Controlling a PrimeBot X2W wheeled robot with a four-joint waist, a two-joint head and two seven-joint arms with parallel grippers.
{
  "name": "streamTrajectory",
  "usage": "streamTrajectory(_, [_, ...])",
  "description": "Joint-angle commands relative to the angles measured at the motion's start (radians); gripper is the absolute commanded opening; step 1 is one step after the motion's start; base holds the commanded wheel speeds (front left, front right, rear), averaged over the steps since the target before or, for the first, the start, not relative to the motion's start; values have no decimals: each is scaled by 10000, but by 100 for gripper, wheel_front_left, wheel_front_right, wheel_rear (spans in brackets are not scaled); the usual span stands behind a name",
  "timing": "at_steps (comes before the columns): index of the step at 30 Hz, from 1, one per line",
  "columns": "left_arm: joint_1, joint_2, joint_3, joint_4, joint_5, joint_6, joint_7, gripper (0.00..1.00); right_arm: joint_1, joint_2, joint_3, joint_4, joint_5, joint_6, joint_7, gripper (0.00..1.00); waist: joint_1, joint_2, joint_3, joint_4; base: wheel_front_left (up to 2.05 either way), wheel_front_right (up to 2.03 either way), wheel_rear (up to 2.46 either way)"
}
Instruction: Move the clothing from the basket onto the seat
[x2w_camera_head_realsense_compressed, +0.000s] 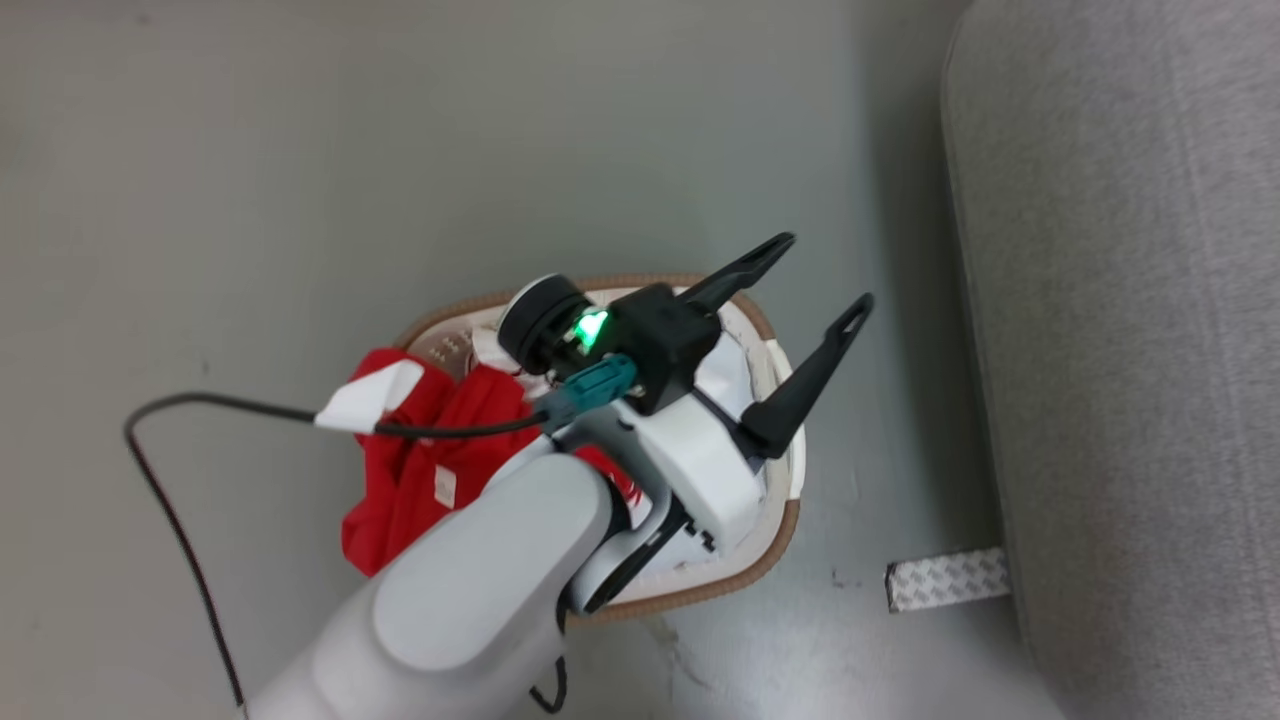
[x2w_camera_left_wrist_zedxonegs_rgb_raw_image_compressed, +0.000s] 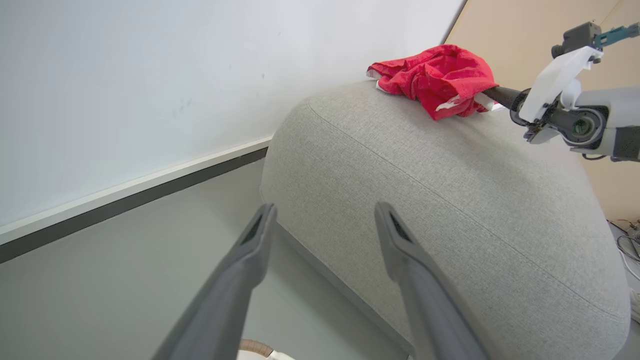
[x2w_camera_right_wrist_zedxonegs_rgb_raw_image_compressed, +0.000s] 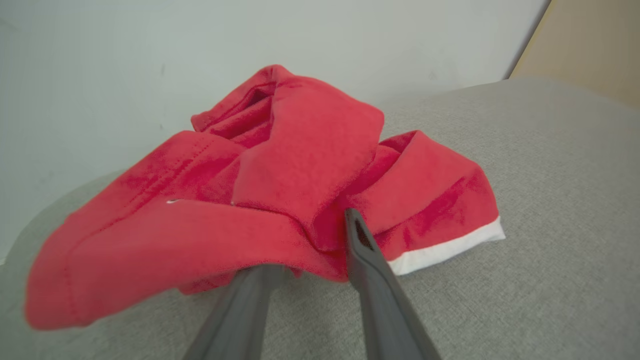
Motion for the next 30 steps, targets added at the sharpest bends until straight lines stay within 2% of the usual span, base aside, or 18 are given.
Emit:
streamTrajectory(1, [288,107,60,73,-220,64,-142,100,338,-6,76,-111,-102,-21,-73,100,-2,0,-651,-32,0,0,0])
streamTrajectory(6, [997,290,459,323,-576,327,-709,100,1521,206,-81,-1408,-601,-21,-93,100,-2,0,-1816,0,0,0,0])
streamTrajectory(19, [3428,850,1379,1306,-1510,1054,-1848,100,5576,2398,-666,-6357,-1859,-21,-71,100,-2,0,-4751,621,0,0,0])
streamTrajectory(25, [4548,972,2146,1642,-1506,1464,-2104,100,7484,3415,-371,-7769,-2526,-21,92,100,-2,0,-5638,1141,0,0,0])
streamTrajectory(30, [5752,1026,3053,1426,-1127,1633,-2105,100,8815,4277,86,-8433,-2952,-23,178,100,-2,0,-6258,1402,0,0,0])
